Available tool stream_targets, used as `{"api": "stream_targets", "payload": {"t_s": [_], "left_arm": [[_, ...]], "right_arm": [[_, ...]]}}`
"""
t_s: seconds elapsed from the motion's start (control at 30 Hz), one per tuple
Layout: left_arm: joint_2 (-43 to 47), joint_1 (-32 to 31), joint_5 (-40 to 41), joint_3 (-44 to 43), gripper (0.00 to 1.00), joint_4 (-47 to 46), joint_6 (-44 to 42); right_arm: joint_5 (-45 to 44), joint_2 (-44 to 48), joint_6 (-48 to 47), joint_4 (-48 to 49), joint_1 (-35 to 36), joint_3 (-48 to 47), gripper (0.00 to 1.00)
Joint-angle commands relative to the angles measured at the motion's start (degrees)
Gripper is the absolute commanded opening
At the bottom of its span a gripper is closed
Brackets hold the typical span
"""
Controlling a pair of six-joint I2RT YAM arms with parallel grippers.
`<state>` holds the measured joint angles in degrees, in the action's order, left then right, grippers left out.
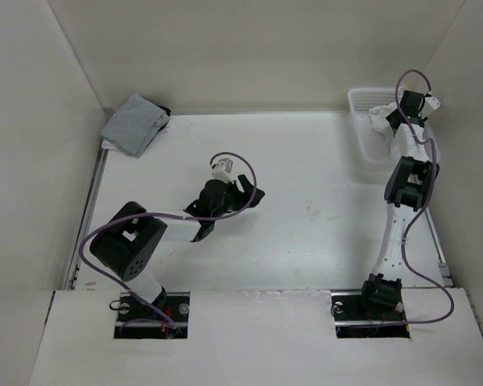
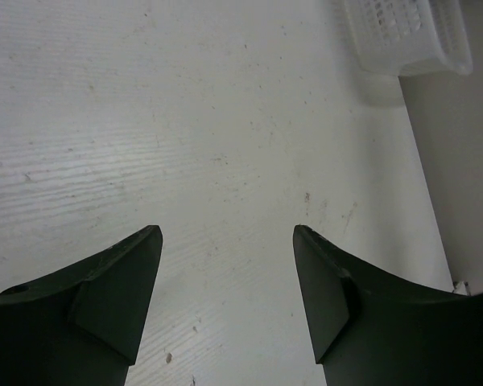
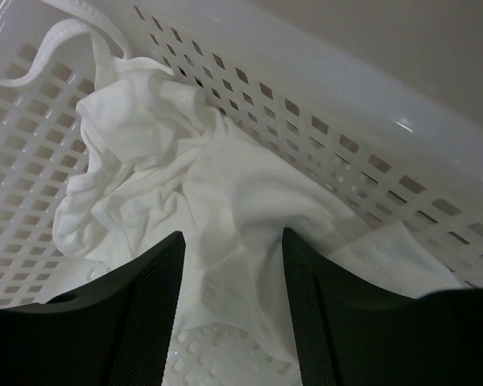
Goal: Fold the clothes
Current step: Grab the tank top from the pile, then move the tank top to the center of the board
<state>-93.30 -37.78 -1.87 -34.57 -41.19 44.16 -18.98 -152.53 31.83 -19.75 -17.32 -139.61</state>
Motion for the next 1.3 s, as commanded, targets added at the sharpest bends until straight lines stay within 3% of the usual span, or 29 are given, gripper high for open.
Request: {"api": "stream_targets", "payload": {"t_s": [0.0, 0.13, 0.27, 0.3, 0.5, 0.7, 0.83, 0.97, 1.07, 1.17, 1.27], "left_arm": [[-1.2, 3.4, -3.4, 1.3, 0.65, -6.3, 3.1], [-2.3, 5.7, -5.4, 2.3, 0.65, -8.4, 5.2], [-1.9, 7.1, -6.3, 3.5, 0.65, -10.1, 5.9], [-1.5, 7.1, -6.0, 3.7, 0.65, -10.1, 5.7], [-1.1, 6.8, -5.7, 3.4, 0.65, -10.1, 5.1], [1.0, 7.1, -5.7, 2.7, 0.64, -9.7, 5.2], [6.6, 9.0, -5.1, 5.1, 0.64, -9.3, 6.2], [14.4, 12.2, -1.6, 7.8, 0.64, -5.8, 6.9], [20.4, 15.0, 1.0, 9.9, 0.64, -2.4, 7.3], [26.7, 18.7, 1.8, 12.3, 0.65, 2.2, 8.3], [33.1, 23.0, 1.2, 14.3, 0.65, 9.2, 8.0]], "right_arm": [[-2.3, 1.4, -0.5, -4.1, -0.5, -1.8, 0.51], [-1.7, 3.4, 0.2, -5.0, -1.0, 1.1, 0.46], [0.8, 5.8, -0.2, -5.6, -1.8, 3.5, 0.04], [1.1, 7.1, 0.1, -4.6, -1.8, 5.1, 0.01], [7.5, 30.9, 1.7, 24.1, -0.7, 33.1, 0.00], [12.1, 52.7, 2.1, 32.8, 5.5, 45.4, 0.00], [18.5, 71.5, 1.8, 35.1, 15.0, 53.3, 0.00], [20.6, 84.1, 1.4, 35.6, 25.4, 61.1, 0.03], [19.9, 90.6, 4.7, 38.1, 34.3, 73.1, 0.10], [19.0, 91.5, 11.9, 47.7, 45.3, 89.6, 0.28], [22.4, 87.5, 11.6, 48.4, 53.8, 97.9, 0.52]]}}
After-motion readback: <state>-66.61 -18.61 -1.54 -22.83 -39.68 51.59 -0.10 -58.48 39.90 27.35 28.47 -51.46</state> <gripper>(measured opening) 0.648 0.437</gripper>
